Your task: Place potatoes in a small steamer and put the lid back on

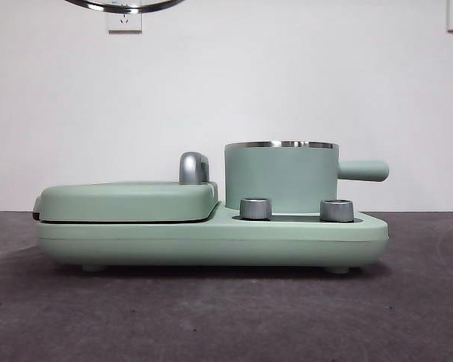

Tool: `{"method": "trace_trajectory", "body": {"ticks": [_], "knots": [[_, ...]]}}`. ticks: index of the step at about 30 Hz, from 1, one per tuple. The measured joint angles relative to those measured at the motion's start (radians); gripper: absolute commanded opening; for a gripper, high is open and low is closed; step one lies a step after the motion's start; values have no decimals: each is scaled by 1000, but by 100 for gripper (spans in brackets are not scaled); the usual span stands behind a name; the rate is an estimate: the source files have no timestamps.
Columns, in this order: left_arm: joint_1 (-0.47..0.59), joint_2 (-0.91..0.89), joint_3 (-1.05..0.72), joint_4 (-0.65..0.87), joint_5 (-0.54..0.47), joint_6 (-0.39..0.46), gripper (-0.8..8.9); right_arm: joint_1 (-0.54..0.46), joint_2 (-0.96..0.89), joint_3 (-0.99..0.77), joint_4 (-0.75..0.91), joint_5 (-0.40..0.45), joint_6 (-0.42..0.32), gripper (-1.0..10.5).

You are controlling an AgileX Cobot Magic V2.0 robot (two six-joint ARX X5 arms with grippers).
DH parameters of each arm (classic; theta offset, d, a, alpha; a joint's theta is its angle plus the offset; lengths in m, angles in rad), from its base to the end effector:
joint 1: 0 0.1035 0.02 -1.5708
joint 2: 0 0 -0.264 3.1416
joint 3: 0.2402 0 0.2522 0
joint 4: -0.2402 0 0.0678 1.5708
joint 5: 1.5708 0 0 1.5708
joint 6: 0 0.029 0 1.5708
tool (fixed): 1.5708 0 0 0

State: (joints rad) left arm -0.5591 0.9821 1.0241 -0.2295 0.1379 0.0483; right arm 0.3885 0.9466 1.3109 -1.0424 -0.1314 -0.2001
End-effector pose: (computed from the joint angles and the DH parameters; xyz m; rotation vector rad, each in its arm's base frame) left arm 0.1763 -0.1150 0.3753 0.0862 0.1703 -0.6994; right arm 0.1359 0.0597 0.4005 -0.2759 0.6285 0.5668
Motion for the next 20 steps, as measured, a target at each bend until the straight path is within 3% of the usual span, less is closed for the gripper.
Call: {"method": "trace_trajectory", "body": {"ticks": [5, 10, 20], "knots": [[-19, 52, 0, 55, 18, -12, 15, 11, -217, -179, -4, -7, 30, 271], [-46, 133, 0, 146, 19, -23, 15, 11, -365, -249, -61, -23, 59, 270], [-68, 359, 14, 366, 21, -39, 15, 11, -429, -251, -101, -24, 100, 270]]}}
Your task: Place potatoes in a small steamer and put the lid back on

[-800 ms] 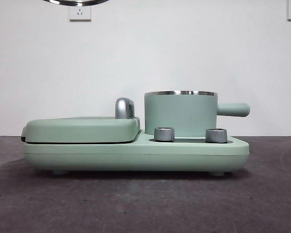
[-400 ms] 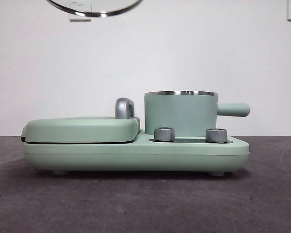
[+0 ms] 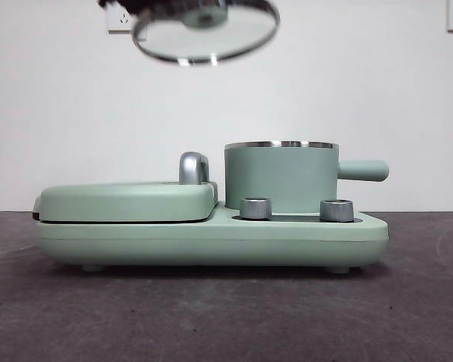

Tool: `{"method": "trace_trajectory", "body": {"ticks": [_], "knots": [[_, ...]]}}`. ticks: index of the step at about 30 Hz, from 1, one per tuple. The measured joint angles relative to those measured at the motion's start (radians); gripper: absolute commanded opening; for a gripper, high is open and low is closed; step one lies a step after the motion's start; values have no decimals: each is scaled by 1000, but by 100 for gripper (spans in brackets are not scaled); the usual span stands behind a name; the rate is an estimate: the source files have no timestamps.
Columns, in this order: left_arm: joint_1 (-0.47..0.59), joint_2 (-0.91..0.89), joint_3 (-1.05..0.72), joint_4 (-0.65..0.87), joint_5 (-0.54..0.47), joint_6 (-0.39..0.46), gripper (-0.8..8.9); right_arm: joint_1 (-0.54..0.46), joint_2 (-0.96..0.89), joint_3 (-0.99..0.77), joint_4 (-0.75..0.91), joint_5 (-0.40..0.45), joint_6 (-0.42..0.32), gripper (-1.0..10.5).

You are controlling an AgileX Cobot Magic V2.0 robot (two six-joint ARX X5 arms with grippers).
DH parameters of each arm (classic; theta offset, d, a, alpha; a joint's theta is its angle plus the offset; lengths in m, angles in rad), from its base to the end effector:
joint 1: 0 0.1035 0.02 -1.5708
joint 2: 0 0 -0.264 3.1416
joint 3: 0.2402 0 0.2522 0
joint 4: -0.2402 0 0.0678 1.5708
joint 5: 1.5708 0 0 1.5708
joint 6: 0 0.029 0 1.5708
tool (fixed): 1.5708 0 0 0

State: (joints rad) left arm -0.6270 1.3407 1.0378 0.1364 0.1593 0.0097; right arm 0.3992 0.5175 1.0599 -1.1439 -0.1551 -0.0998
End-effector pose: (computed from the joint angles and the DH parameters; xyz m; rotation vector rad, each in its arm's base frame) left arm 0.2456 -0.1836 0.3288 0.0488 0.1624 -0.7853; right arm 0.0433 0.0231 0.3574 -0.1684 0.5776 0.5674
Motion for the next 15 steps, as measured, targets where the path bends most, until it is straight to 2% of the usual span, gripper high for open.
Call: {"method": "trace_trajectory", "body": {"ticks": [15], "knots": [[0, 411, 378, 20, 0, 33, 15, 0, 0, 0, 0, 0, 1, 270]]}}
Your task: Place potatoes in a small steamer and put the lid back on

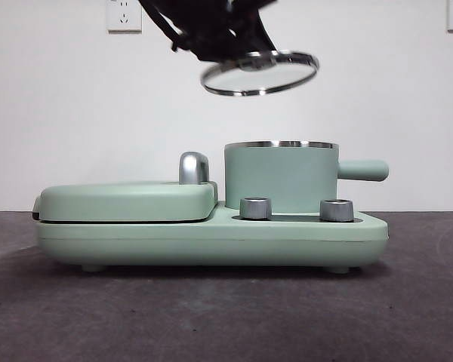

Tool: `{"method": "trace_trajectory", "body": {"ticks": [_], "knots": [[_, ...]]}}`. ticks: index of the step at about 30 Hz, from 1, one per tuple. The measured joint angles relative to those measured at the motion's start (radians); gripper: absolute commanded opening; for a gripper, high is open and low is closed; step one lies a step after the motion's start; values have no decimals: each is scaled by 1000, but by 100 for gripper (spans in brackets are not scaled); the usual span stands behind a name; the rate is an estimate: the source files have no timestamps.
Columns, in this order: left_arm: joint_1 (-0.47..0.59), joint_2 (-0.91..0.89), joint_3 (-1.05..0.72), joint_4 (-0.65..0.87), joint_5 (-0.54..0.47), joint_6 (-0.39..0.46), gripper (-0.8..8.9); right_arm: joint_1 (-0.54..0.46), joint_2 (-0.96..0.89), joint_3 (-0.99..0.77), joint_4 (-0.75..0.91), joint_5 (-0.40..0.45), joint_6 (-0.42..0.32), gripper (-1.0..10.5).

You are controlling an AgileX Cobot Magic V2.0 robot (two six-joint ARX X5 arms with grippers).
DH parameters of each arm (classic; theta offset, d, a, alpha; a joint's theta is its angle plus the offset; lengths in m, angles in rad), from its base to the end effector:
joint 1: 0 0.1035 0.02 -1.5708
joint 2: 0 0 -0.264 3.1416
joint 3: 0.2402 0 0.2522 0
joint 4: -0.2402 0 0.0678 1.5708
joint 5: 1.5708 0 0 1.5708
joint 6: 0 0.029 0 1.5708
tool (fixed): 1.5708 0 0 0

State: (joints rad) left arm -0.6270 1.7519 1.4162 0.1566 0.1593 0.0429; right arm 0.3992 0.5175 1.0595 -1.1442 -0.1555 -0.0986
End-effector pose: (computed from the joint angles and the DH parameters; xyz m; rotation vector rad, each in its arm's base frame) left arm 0.3321 -0.2463 0.3220 0.0831 0.1620 -0.7880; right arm 0.0434 0.0232 0.3572 -0.1673 0.5786 0.5674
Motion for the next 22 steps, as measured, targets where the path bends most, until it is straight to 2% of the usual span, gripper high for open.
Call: {"method": "trace_trajectory", "body": {"ticks": [8, 22], "knots": [[0, 122, 33, 76, 2, 21, 15, 0, 0, 0, 0, 1, 0, 270], [-6, 172, 34, 101, 22, 47, 15, 0, 0, 0, 0, 3, 0, 270]]}}
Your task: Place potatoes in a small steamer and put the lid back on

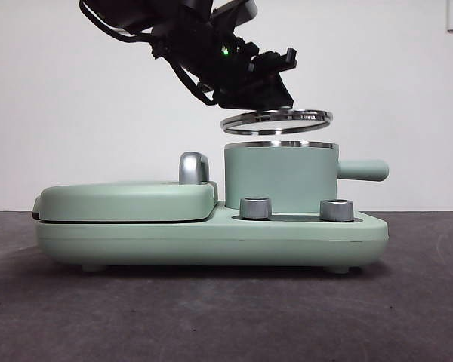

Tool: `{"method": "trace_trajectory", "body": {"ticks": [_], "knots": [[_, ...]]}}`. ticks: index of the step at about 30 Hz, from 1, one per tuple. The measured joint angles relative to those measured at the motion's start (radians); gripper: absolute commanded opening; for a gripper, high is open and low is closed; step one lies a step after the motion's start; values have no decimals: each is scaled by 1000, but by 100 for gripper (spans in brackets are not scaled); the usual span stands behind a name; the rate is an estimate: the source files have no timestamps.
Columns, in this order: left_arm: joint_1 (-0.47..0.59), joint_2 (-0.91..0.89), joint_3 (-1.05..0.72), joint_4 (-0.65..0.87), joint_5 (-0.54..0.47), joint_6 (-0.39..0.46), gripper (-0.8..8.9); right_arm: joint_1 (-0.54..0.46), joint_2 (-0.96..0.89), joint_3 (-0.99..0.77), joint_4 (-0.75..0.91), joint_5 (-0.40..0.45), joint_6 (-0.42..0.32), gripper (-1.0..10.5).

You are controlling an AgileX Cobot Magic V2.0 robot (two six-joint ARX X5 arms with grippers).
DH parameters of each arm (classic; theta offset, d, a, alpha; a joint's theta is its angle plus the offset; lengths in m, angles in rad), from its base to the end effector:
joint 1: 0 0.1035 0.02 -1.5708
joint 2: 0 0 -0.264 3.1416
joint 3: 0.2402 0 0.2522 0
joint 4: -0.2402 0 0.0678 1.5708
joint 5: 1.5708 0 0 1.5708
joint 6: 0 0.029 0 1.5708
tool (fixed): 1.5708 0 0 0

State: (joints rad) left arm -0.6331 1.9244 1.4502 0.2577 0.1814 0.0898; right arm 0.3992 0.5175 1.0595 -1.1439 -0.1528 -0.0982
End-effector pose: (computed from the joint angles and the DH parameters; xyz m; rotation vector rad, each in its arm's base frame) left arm 0.3604 -0.2709 0.2720 0.1343 0.1804 -0.8207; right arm 0.0434 0.0231 0.3572 -0.1677 0.5784 0.5647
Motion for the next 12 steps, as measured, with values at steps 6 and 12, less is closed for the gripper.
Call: {"method": "trace_trajectory", "body": {"ticks": [6, 12], "knots": [[-13, 18, 0, -6, 1, 15, 15, 0, 0, 0, 0, 0, 0, 270], [-14, 18, 0, -8, 0, 35, 15, 0, 0, 0, 0, 0, 1, 270]]}}
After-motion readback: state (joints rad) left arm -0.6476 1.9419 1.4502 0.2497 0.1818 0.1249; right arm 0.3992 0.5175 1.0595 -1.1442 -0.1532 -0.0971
